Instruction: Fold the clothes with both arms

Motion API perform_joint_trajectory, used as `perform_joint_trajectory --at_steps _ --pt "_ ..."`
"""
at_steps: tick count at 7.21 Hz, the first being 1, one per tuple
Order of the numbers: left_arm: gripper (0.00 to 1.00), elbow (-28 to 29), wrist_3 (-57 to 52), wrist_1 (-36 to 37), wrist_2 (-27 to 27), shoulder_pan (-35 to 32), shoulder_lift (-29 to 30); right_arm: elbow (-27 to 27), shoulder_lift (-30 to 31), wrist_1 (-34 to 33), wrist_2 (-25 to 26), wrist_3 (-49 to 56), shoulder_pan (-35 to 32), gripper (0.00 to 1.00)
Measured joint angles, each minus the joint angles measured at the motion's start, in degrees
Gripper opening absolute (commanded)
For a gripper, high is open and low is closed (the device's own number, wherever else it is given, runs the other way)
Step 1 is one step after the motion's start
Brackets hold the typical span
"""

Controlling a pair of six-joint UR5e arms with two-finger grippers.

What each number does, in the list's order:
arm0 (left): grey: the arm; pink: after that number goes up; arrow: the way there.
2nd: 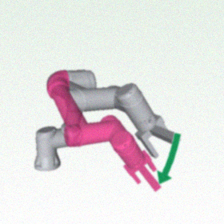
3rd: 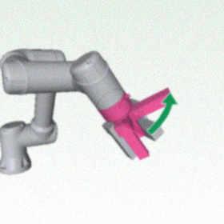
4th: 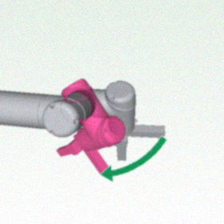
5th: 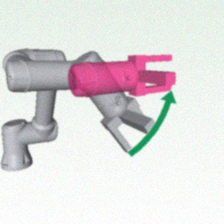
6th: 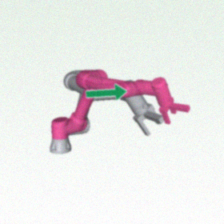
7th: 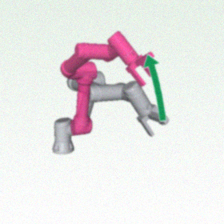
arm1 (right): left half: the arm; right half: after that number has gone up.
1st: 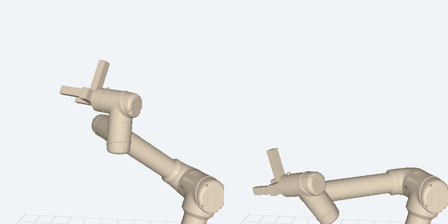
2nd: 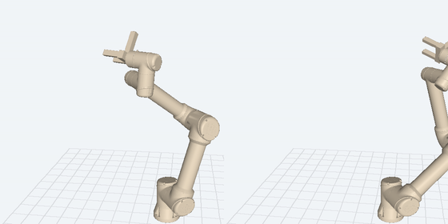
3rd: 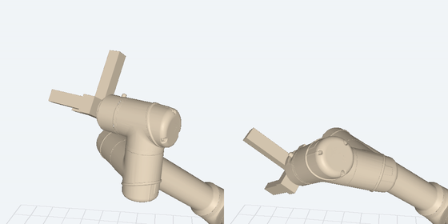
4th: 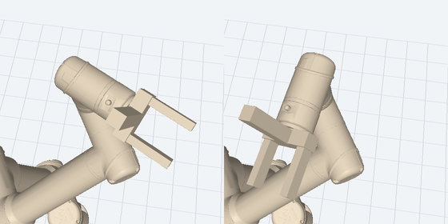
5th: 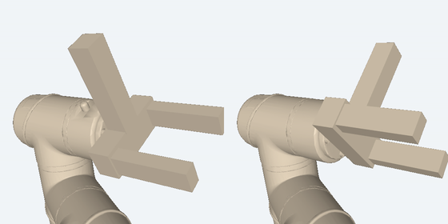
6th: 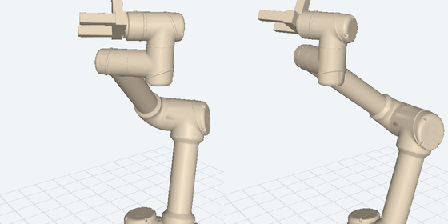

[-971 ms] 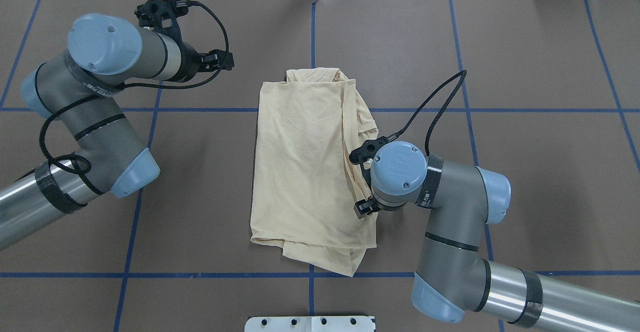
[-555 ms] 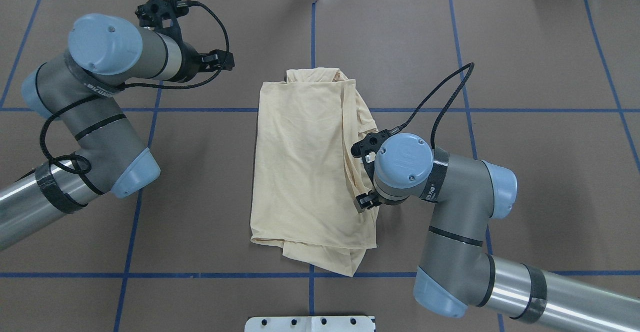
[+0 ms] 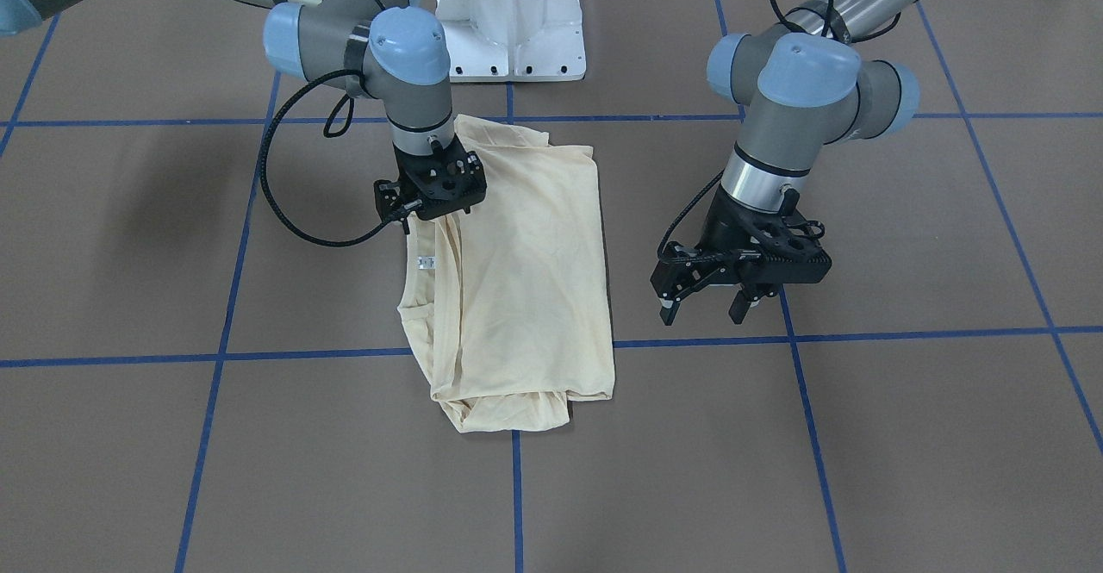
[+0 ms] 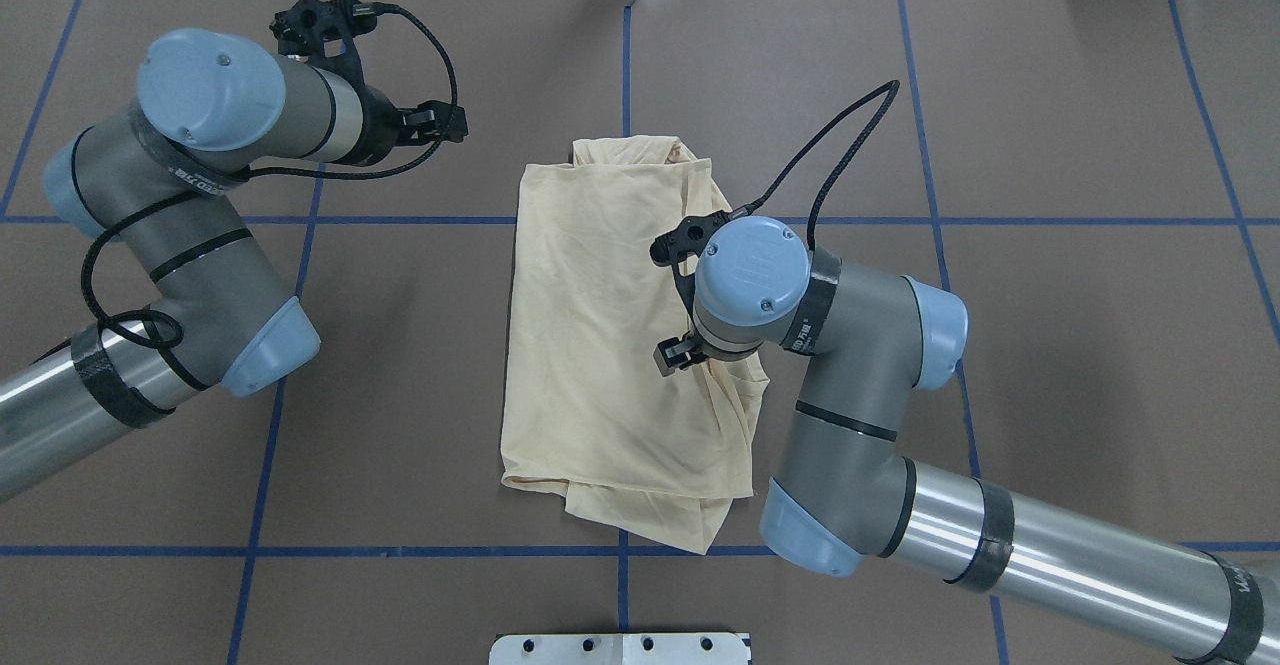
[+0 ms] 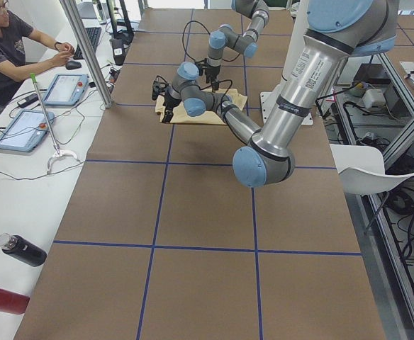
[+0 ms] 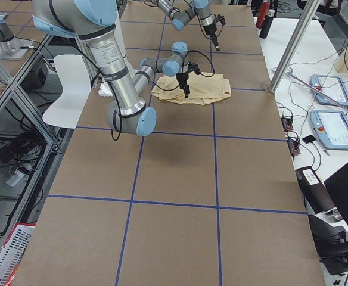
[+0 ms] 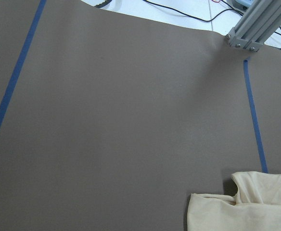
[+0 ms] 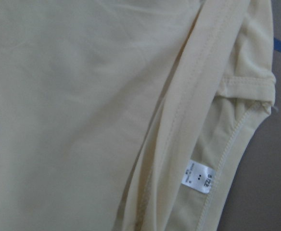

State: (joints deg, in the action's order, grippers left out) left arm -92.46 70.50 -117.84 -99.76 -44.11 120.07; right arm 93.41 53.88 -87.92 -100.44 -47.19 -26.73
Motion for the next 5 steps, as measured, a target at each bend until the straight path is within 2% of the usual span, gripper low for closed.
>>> perform_joint_trajectory --at_steps 2,5 --pt "1.00 0.3 -0.1 -0.1 0.0 0.0 0.0 -3.3 -0.5 2.2 0.1 0.1 -1.0 1.00" --pt "1.00 0.3 -0.1 0.0 0.0 0.0 0.1 -3.9 0.2 2.0 -0.1 0.1 -1.1 1.00"
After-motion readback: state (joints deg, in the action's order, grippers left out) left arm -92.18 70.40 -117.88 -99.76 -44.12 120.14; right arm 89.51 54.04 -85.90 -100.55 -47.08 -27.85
